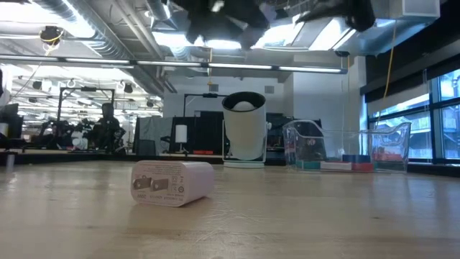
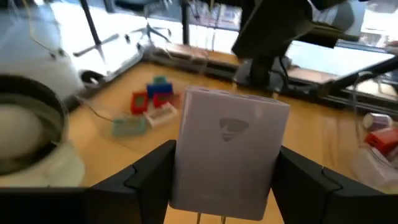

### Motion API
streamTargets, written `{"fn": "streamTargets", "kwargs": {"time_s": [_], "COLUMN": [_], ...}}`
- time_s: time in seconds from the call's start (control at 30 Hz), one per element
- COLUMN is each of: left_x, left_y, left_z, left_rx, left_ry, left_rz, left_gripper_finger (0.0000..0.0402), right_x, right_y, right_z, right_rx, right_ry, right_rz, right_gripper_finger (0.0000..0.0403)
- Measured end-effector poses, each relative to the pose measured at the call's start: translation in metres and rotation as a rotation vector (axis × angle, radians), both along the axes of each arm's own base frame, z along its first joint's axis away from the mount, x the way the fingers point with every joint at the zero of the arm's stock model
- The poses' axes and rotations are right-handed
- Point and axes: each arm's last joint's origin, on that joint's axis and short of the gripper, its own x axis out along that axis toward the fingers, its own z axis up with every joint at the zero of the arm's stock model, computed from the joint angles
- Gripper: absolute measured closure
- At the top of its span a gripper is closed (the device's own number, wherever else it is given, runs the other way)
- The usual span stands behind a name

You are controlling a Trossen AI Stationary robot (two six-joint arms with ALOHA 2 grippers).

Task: Pick & Place Office items
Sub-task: Put the light blue charger adapter into the bottom transparent bin

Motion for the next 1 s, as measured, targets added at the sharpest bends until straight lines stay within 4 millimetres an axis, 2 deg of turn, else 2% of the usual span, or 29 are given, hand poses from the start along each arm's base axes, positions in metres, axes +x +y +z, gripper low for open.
{"fn": "streamTargets", "kwargs": {"time_s": [0.23,0.37,0.63,0.87,1.0], "left_x": [0.009,0.014,0.015,0.017,0.019], "left_y": [0.002,-0.001,-0.003,-0.004,-0.004], "left_z": [-0.036,-0.048,-0.048,-0.045,-0.041], "left_rx": [-0.100,-0.104,-0.105,-0.092,-0.049], "left_ry": [0.146,0.160,0.155,0.130,0.106], "left_rz": [-0.011,-0.022,-0.028,-0.064,-0.089], "left_gripper_finger": [0.0175,0.0175,0.0175,0.0175,0.0173], "right_x": [0.021,0.032,0.046,0.051,0.052], "right_y": [-0.006,-0.007,-0.006,-0.008,-0.011], "right_z": [-0.023,-0.037,-0.062,-0.070,-0.070], "right_rx": [0.169,0.220,0.220,0.187,0.170], "right_ry": [0.079,0.132,0.223,0.248,0.254], "right_rz": [0.043,0.050,0.052,0.055,0.056], "right_gripper_finger": [0.0069,0.0075,0.0084,0.0089,0.0115]}}
